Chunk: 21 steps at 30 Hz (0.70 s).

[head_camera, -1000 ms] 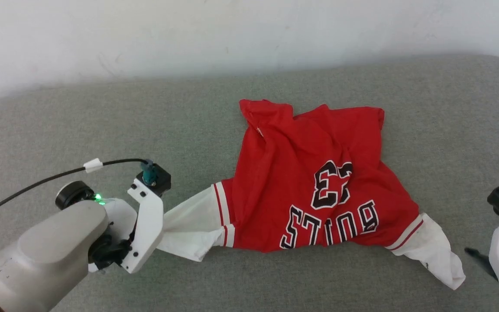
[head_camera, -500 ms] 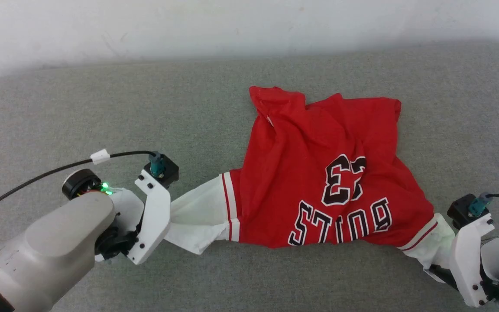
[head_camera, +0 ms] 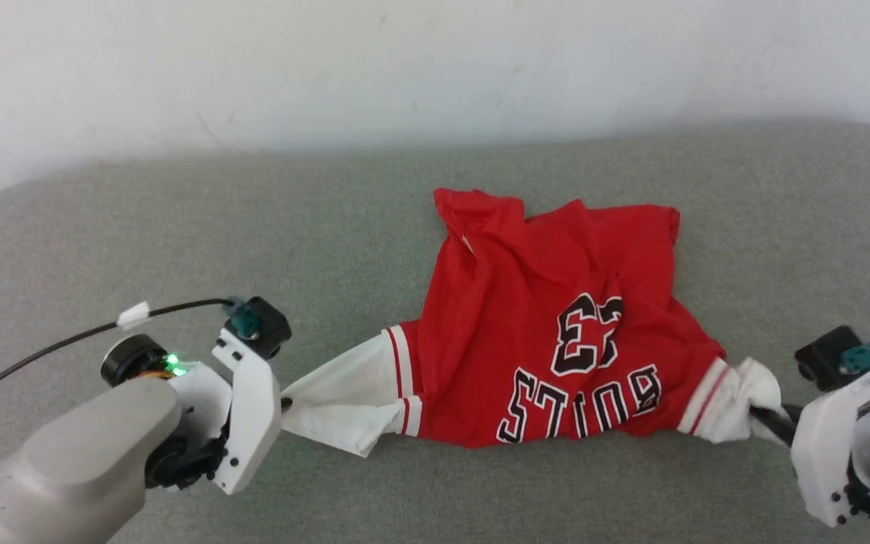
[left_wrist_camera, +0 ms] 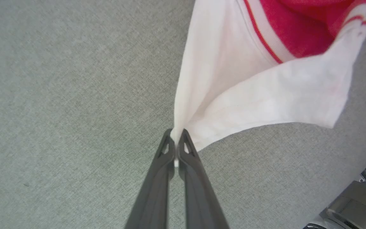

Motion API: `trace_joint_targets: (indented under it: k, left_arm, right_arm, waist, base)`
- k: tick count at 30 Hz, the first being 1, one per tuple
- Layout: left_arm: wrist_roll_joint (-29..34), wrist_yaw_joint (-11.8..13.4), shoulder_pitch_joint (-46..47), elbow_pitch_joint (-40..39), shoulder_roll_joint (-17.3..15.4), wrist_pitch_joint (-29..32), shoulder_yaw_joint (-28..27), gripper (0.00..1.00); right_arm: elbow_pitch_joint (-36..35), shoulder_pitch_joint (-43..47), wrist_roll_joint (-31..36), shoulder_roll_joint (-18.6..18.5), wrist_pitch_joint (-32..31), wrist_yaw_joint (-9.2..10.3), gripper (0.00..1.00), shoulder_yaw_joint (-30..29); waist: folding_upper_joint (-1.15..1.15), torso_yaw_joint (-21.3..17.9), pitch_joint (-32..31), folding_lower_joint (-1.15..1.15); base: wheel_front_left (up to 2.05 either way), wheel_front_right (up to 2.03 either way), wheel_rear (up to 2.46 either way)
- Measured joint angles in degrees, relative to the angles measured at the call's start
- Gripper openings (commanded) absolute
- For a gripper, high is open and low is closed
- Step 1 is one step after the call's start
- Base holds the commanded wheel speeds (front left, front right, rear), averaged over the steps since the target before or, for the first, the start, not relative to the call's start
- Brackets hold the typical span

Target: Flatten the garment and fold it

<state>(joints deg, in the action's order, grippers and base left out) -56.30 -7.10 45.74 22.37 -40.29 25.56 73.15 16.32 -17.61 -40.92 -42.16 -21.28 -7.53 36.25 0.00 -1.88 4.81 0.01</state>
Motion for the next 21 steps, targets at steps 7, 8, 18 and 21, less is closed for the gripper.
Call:
trace_joint_targets:
  k: [7, 8, 18, 21]
  left_arm:
    - [-2.34, 0.32, -2.05, -7.55, -5.52, -6.71, -2.91, 0.00]
    - [-2.77, 0.86, -2.14, -8.90, -6.32, -7.40, -3.67, 0.00]
    - [-7.95, 5.80, 2.89, -18.06, -9.87, -11.48, -13.49, 0.00]
    - [-8.82, 6.23, 4.67, -17.61, -9.92, -11.68, -15.35, 0.00]
  right_arm:
    - [-11.35, 4.49, -0.25, -3.81, 4.19, -0.02, 0.00, -10.65]
    - [-12.84, 4.92, -0.14, -4.07, 4.47, -0.01, 0.00, -12.45]
    - [-23.46, 1.22, 2.19, -0.69, 4.15, -0.01, 0.00, -25.97]
    - [-23.43, -2.59, 2.33, 1.54, 3.64, -0.01, 0.00, -26.81]
  waist:
    - [0.00, -0.21, -4.52, -0.01]
    - [0.00, -0.19, -5.10, -0.01]
    - [0.00, 0.76, -8.93, -0.01]
    - [0.00, 0.98, -8.80, -0.02]
  base:
    - [0.00, 0.00, 0.00]
    - [0.00, 0.00, 0.00]
    - [0.00, 0.00, 0.00]
    - [0.00, 0.00, 0.00]
